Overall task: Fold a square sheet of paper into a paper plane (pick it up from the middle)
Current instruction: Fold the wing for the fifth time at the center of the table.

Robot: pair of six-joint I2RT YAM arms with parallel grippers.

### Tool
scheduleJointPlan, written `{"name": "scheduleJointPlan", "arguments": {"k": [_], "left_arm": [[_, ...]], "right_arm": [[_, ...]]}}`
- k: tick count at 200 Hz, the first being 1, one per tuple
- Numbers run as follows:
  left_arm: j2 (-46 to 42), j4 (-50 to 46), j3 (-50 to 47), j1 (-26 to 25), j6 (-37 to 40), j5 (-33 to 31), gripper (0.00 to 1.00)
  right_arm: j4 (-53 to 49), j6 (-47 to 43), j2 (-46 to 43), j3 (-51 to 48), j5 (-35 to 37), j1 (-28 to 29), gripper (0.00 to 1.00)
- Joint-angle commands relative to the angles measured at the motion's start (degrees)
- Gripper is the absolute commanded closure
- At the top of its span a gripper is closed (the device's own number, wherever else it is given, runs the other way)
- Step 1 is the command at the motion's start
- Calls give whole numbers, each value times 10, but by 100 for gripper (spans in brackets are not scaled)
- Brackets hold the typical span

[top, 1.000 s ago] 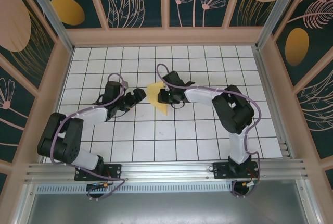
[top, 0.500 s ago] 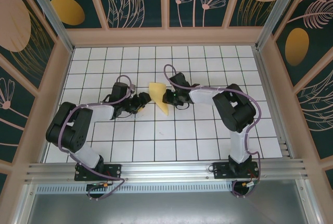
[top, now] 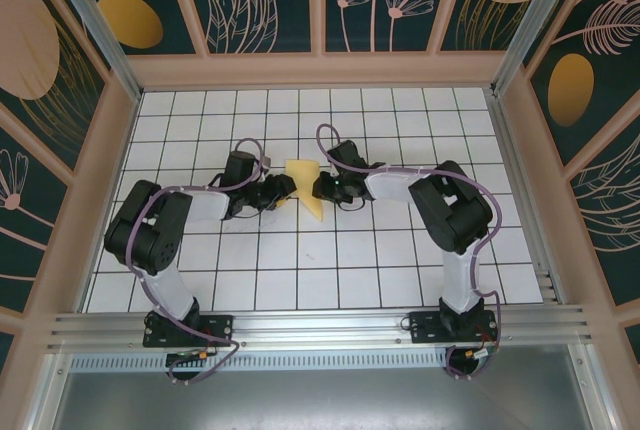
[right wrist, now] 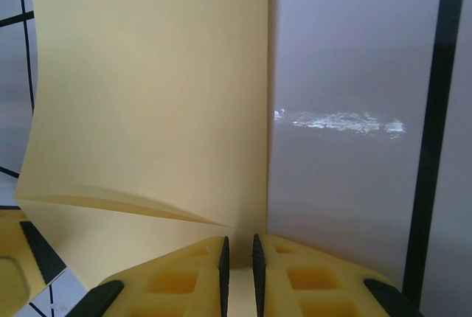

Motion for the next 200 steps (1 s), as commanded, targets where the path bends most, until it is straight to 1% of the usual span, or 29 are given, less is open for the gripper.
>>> {"name": "scheduleJointPlan", "arguments": {"k": [1, 29, 50, 76, 92, 107, 133, 149, 166, 173, 181, 188, 200], "left_arm": [[14, 22, 18, -3, 2, 17, 63], [31, 31, 28, -3, 0, 23, 69], [39, 30, 33, -3, 0, 20, 74], [43, 25, 38, -3, 0, 7, 86], [40, 20, 37, -3, 1, -8, 92], [30, 16, 33, -3, -4, -19, 96], [5, 26, 15, -8, -27, -41, 99], [-11, 32, 2, -13, -46, -63, 99], [-27, 34, -9, -20, -65, -85, 99], [-31, 34, -12, -24, -71, -93, 98], [-32, 30, -13, -29, -77, -103, 98], [-32, 27, -14, -34, -82, -110, 98], [-31, 26, -15, -41, -92, -122, 98]], "right_arm": [[10, 6, 4, -15, -10, -4, 83], [20, -1, 1, -20, -17, -5, 83], [36, -13, -5, -27, -24, -4, 79], [44, -38, -18, -27, -14, -4, 75], [44, -57, -31, -25, 7, -5, 67], [56, -78, -54, -33, 31, -6, 58], [79, -116, -97, -57, 75, -5, 45], [105, -139, -127, -86, 107, -2, 38], [164, -177, -177, -144, 135, 4, 34], [193, -195, -195, -169, 132, 5, 32], [201, -211, -207, -184, 124, 6, 30], [210, -241, -214, -197, 123, 9, 29], [241, -295, -229, -229, 145, 28, 29]]}}
